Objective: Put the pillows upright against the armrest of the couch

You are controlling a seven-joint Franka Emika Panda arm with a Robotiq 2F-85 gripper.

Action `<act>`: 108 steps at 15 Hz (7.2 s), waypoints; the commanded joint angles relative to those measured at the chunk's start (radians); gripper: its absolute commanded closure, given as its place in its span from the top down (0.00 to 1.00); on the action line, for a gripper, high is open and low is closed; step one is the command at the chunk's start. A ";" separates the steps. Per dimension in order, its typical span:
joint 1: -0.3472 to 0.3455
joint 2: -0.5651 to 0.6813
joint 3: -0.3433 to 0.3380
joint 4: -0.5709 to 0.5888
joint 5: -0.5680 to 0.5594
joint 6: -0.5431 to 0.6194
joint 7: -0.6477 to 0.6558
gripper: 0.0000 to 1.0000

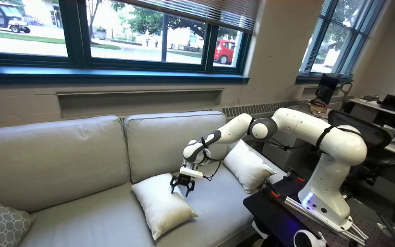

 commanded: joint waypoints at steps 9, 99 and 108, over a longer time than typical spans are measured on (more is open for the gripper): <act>0.035 -0.001 -0.085 -0.055 0.153 -0.005 -0.050 0.30; 1.067 -0.570 -0.821 -1.010 1.317 1.076 -0.540 0.02; 1.202 -0.523 -1.008 -0.862 1.418 0.577 -0.836 0.72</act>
